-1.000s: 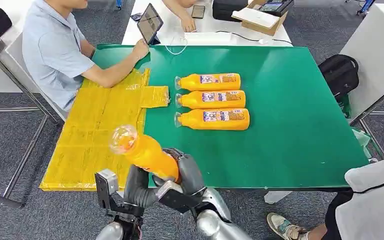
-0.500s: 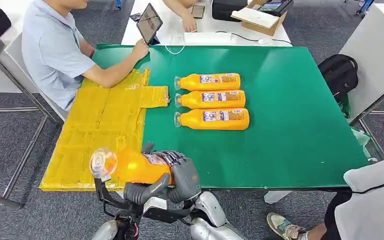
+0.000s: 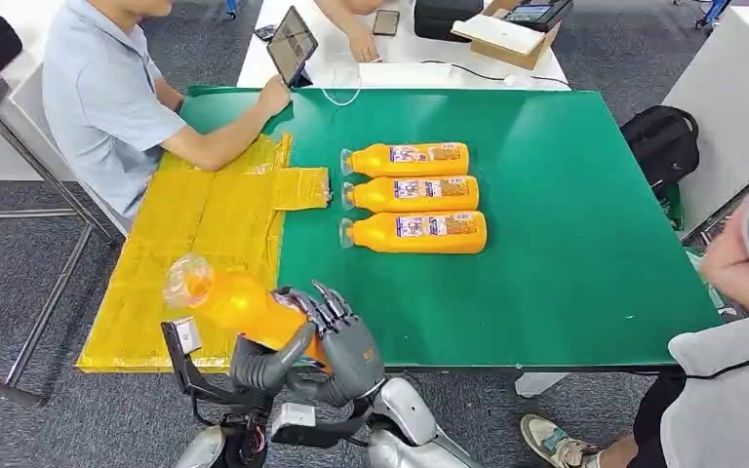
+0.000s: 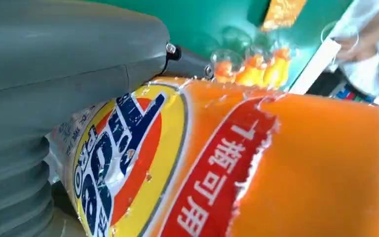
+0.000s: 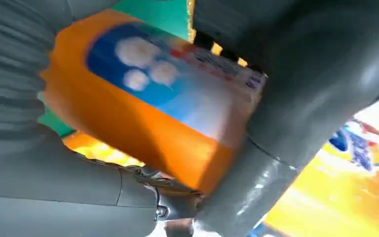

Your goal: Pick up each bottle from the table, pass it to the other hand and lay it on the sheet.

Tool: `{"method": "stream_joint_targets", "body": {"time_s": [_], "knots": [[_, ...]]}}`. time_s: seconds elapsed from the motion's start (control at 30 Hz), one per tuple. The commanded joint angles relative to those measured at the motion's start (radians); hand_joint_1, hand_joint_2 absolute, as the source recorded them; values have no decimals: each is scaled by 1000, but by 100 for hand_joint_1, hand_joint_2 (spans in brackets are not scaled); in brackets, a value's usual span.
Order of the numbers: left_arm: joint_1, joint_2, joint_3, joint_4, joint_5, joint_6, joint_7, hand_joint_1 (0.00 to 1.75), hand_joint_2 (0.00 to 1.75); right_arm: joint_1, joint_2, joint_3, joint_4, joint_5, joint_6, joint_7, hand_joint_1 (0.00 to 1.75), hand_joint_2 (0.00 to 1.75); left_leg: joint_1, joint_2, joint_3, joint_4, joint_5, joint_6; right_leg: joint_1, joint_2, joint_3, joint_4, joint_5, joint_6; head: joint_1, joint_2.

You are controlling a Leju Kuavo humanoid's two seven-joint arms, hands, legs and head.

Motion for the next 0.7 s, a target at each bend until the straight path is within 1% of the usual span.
{"method": "stream_joint_targets", "body": {"time_s": [0.03,0.07,0.1,0.2,0.23,0.3,0.33,0.37,0.4,0.47,0.53,0.63,0.67,0.7], "knots": [[-98,42,215,134,61,83,26,175,175,303,72,-377,-459,143,0,-133,0,0,2,-5,2,-1,0,-2,2,-6,3,-1,-2,-3,0,0],[-97,45,234,130,37,94,12,175,175,337,64,-376,-548,103,0,-133,0,0,1,-4,-1,0,0,-2,1,-4,1,0,-1,-2,0,0],[-94,47,246,125,24,110,6,175,175,352,67,-389,-581,85,0,-133,0,0,2,-4,1,1,-1,-3,2,-5,2,1,-2,-4,0,0],[-94,47,246,125,24,110,6,175,175,352,67,-389,-581,85,0,-133,0,0,1,1,-2,0,0,-2,2,0,-3,0,0,-2,-2,0],[-94,47,246,125,24,110,6,175,175,352,67,-389,-581,85,0,-133,0,0,1,-2,0,-1,0,-1,1,-3,0,0,-1,-2,-2,0],[-82,50,260,93,2,134,3,175,175,386,81,-430,-694,128,0,-133,0,0,2,-5,0,0,0,-2,2,-6,2,0,-2,-2,-1,0],[-77,64,287,79,49,103,50,175,175,407,90,-463,-765,156,0,-133,0,0,1,-4,-1,0,-1,-1,1,-5,1,1,-2,-2,-1,0],[-78,86,304,75,74,74,73,175,175,410,79,-480,-792,153,0,-133,0,0,1,-3,0,1,-2,-2,1,-5,0,2,-2,-3,-1,0],[-86,103,335,86,77,72,80,175,175,413,75,-511,-814,152,0,-133,0,0,1,-2,-1,1,-1,-2,1,-4,0,2,-2,-2,-1,0],[-110,116,384,113,75,64,92,175,175,407,71,-550,-814,168,0,-133,0,0,0,-2,-1,0,0,-1,0,-4,0,1,-1,-2,-1,0],[-146,122,411,145,62,36,106,175,175,402,64,-547,-806,69,0,-133,0,0,1,-2,-1,0,0,-2,1,-4,0,0,-1,-2,-1,0],[-203,141,372,205,-19,28,106,175,175,401,76,-555,-799,28,0,-133,0,0,1,-3,-1,0,1,-2,1,-5,0,0,-1,-2,-1,0],[-224,154,339,234,-84,40,89,175,175,402,78,-557,-792,25,0,-133,0,0,0,-4,-1,0,1,-1,1,-5,-1,0,0,-2,-1,0],[-252,161,303,282,-184,76,55,175,175,400,78,-560,-796,34,0,-133,0,0,2,-6,-1,0,1,-2,2,-8,1,0,-1,-3,-2,0]]}}
